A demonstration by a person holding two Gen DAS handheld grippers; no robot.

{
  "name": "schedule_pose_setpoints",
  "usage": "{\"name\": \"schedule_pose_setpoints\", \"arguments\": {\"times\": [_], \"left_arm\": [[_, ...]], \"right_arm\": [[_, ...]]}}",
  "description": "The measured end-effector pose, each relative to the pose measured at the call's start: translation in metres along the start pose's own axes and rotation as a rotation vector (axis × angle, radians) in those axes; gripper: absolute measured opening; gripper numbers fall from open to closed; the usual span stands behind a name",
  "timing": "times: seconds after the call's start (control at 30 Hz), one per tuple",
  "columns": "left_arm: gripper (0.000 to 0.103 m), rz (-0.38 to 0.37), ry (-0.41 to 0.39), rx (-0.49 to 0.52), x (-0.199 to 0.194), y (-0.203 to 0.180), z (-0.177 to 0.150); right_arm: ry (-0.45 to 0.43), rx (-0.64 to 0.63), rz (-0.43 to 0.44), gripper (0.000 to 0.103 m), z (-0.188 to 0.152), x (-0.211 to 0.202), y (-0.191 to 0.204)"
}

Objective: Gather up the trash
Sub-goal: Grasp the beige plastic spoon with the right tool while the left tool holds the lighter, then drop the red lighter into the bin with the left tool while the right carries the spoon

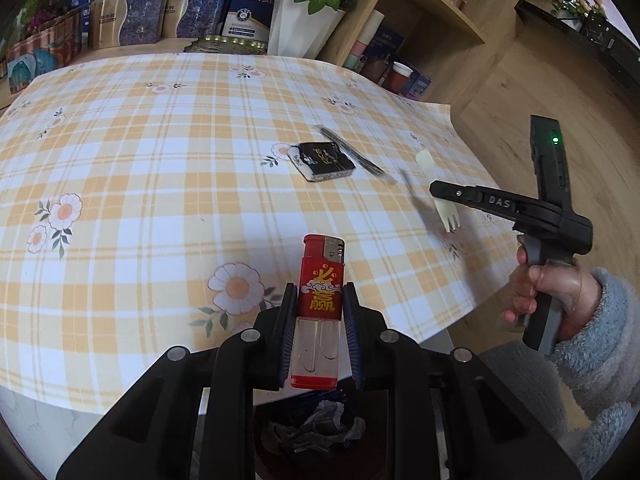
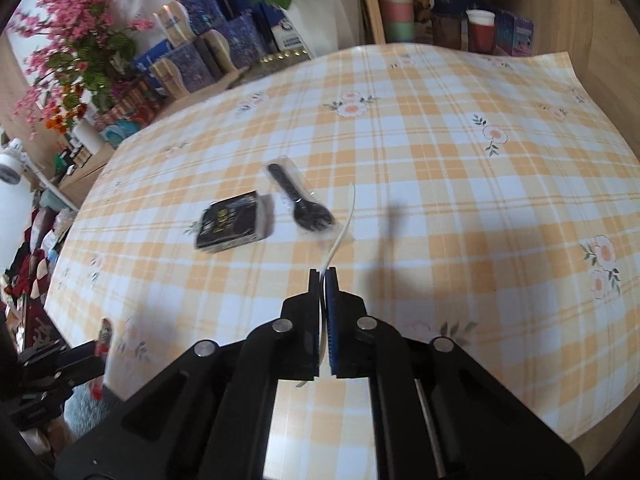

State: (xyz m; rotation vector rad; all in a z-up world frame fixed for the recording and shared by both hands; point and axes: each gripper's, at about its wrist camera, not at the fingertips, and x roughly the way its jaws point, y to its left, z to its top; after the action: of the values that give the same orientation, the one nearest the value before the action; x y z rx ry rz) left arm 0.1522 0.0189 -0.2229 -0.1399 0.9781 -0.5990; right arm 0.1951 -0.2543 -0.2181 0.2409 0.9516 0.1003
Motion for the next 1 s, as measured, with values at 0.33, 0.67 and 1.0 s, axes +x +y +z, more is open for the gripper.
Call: {"name": "schedule_pose_setpoints", "arguments": {"times": [0.33, 0.67, 1.0], "left_arm": [[0.023, -0.076, 0.085, 0.130, -0.012, -0.039, -0.035], [0.023, -0.077, 0.294, 0.108, 0.019, -0.048, -0.083], [0.023, -0.059, 0.443, 0.181, 0.050, -0.057, -0.120]], "right_arm": [[-0.054, -0.120, 0.053, 0.007, -0.053, -0.067, 0.023], [-0.049, -0.088, 0.088, 0.007, -0.099, -0.094, 0.022], [-0.049, -0.048, 0.103, 0.007, -0.120, -0.109, 0.019]]}}
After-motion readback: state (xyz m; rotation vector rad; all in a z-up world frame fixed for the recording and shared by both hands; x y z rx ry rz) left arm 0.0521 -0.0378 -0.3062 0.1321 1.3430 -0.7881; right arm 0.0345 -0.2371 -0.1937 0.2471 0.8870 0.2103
